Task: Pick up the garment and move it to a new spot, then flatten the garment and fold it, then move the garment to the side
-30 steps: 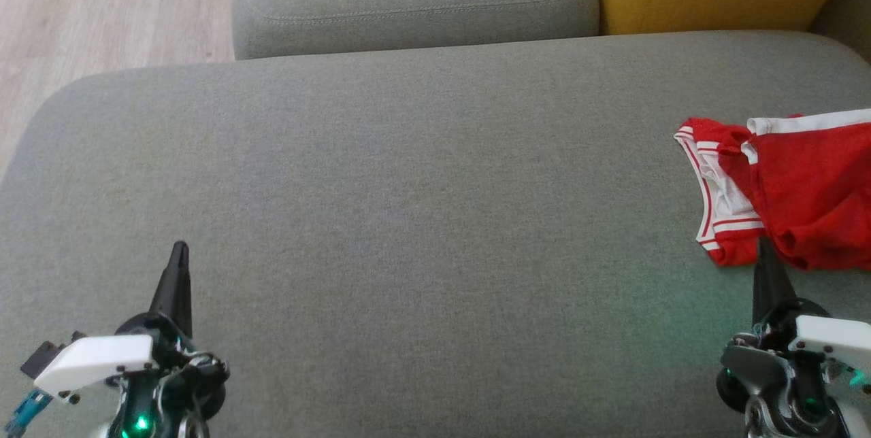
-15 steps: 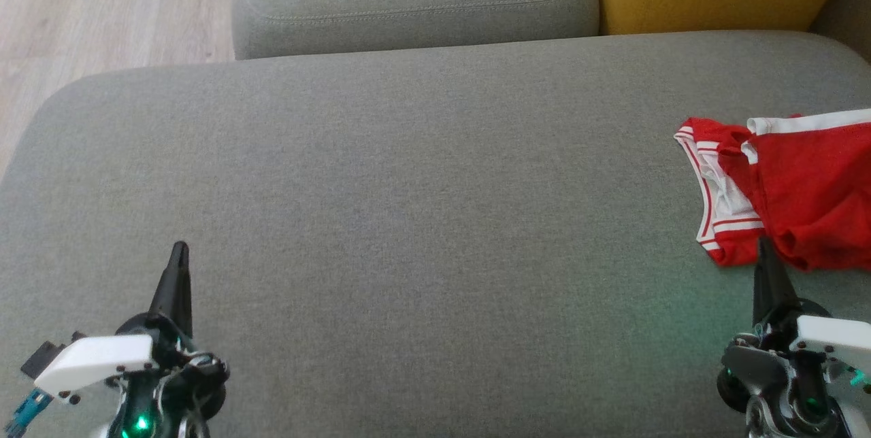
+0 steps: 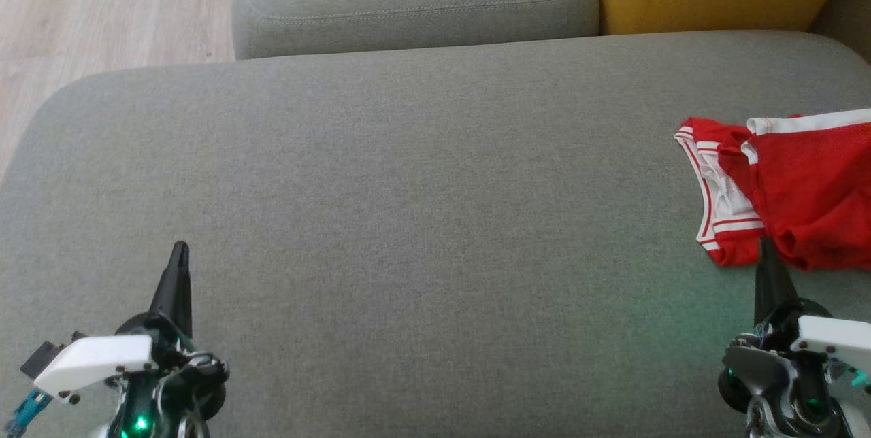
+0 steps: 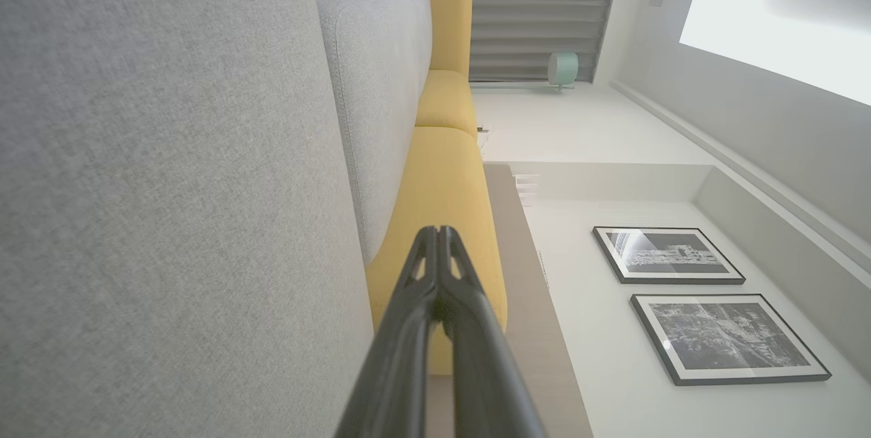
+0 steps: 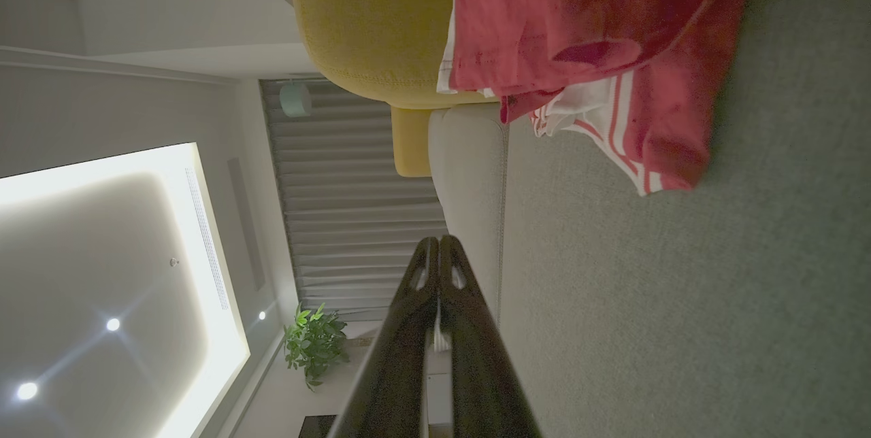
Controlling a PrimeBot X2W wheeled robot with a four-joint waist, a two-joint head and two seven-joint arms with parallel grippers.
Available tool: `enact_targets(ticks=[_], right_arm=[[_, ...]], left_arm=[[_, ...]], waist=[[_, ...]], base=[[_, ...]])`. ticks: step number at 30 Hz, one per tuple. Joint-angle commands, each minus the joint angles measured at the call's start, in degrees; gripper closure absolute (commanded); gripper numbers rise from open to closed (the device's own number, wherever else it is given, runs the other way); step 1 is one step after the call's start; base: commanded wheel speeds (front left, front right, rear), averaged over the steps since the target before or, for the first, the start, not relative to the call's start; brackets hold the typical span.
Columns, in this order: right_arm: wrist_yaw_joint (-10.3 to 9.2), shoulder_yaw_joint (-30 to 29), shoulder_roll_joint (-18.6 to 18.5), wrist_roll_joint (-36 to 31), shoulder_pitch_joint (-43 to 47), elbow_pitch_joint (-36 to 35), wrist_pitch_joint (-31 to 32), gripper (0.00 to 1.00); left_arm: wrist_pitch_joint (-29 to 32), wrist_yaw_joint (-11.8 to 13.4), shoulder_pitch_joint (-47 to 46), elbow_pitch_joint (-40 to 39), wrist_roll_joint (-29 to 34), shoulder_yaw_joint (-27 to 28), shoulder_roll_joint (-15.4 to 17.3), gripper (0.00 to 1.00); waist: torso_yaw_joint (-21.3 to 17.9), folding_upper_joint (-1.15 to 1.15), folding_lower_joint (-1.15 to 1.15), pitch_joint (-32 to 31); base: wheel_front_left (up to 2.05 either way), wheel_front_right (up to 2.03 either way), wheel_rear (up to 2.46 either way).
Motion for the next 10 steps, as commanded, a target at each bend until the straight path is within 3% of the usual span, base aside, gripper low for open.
enact_targets(ticks=[1,10], right_arm=[[0.44,0.98,-0.62,-0.22,-3.09,-1.74,0.41,1.0],[0.44,0.85,-0.52,-0.33,-3.1,-1.73,0.51,1.0]], left_arm=[[0.22,-0.42,-3.07,-1.52,0.41,2.39,0.35,1.0],[0.3,-0.42,-3.08,-1.52,0.51,2.5,0.27,1.0]], waist=[[0.0,0.0,0.0,0.0],[0.0,0.0,0.0,0.0]], base=[[0.0,0.0,0.0],[0.0,0.0,0.0]])
